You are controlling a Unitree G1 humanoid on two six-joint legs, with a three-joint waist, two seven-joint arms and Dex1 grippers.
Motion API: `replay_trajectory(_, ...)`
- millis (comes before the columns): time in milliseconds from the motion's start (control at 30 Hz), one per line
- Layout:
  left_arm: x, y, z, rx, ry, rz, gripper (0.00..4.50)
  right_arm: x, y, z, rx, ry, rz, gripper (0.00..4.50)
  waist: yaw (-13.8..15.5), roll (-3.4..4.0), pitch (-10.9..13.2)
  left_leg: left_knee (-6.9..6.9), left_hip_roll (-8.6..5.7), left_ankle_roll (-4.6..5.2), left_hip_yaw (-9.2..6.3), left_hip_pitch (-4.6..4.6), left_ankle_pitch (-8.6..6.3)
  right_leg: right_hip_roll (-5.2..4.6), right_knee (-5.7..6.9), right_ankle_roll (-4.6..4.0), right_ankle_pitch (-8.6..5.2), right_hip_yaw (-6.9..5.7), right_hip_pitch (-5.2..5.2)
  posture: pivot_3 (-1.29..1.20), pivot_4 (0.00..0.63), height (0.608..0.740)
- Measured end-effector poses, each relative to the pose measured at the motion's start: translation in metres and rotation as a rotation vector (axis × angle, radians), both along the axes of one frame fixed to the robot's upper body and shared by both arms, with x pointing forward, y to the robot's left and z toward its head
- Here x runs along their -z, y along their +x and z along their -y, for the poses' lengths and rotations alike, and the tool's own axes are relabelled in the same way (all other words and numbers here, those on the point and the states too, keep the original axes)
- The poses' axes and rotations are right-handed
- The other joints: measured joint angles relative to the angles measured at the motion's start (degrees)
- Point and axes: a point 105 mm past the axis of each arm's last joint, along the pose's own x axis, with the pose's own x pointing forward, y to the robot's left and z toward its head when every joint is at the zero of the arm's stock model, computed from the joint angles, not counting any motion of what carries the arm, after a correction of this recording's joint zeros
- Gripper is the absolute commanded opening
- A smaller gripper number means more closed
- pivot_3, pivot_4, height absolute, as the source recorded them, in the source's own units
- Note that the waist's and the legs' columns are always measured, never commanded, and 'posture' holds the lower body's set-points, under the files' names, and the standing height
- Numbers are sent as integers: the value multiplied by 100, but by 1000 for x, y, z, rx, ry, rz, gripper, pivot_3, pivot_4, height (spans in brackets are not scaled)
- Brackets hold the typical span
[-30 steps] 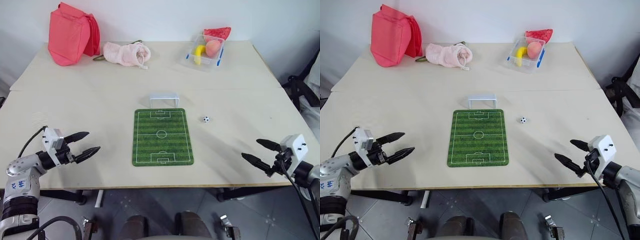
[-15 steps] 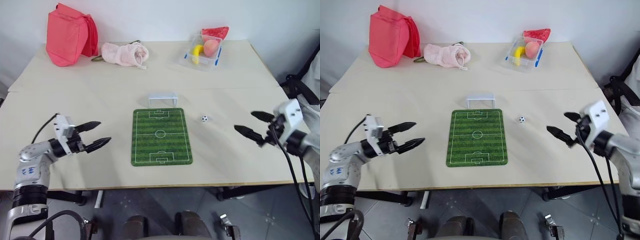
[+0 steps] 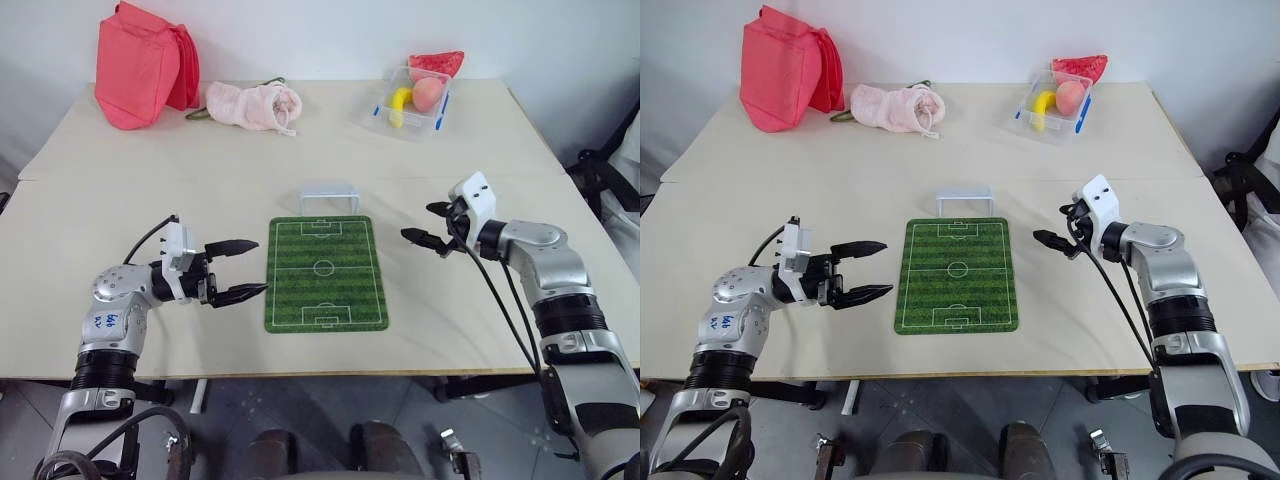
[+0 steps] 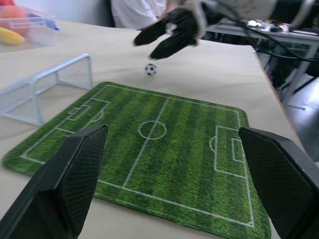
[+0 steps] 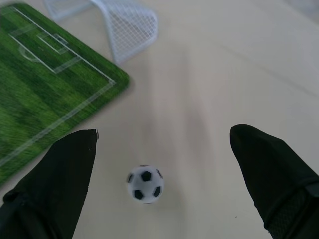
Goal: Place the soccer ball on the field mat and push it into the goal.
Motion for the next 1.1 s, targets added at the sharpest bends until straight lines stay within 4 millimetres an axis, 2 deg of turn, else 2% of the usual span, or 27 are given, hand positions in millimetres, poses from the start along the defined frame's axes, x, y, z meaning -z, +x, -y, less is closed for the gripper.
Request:
replay_trajectory(133,0,-1,1,8,4,6,4500,16,-1,-3,-24,-19,-42,4456,-6,1,0,1,-1,0,-1,-4,0,-1,-1,0,0,-4,0,0,150,740)
replay_trajectory(267,0,-1,1,6,4,9,4500,18,-3,-7,-64,-30,-50,4456,-5,4,2,4,0,0,-2,-5,0,-1,-1,0,0,-5,0,0,150,740)
replay_trajectory(600,1,0,0,-9,7,24,4500,23,-4,-15,-93,-31,-49,1330,-4,4,2,20,0,0,-2,-5,0,-2,1,1,0,-4,5,0,150,740)
replay_trajectory(667,2,0,-1,-8,6,22,4500,21,-3,-15,-86,-33,-42,841,-4,4,2,26,0,0,-2,-5,0,-2,0,1,1,-3,5,0,150,740)
replay_trajectory(767,5,0,-4,-11,5,14,4500,19,-6,-17,-89,-34,-31,846,1,6,3,27,0,0,-3,-5,0,-2,1,1,0,-3,3,0,150,740)
replay_trajectory(833,10,-1,-7,-10,2,-1,4500,8,-13,-28,-125,-22,-8,846,7,14,9,26,1,0,-4,-12,0,-2,10,1,1,-4,-2,0,150,740)
replay_trajectory(1000,16,-9,-8,59,-6,-20,4500,-28,-43,-70,-261,6,71,846,12,18,11,24,2,-1,-7,-12,0,-1,16,1,0,-5,-6,0,150,740)
replay_trajectory(1067,21,-15,-10,100,-15,-38,4500,-23,-68,-96,-363,-17,39,846,15,18,11,21,2,-1,-10,-10,-1,-1,16,1,0,-6,-4,0,150,740)
replay_trajectory(1100,25,-17,-11,105,-13,-46,4500,-14,-82,-111,-423,-29,-1,846,13,18,11,20,1,-1,-10,-11,-1,-1,14,1,0,-5,-5,0,150,740)
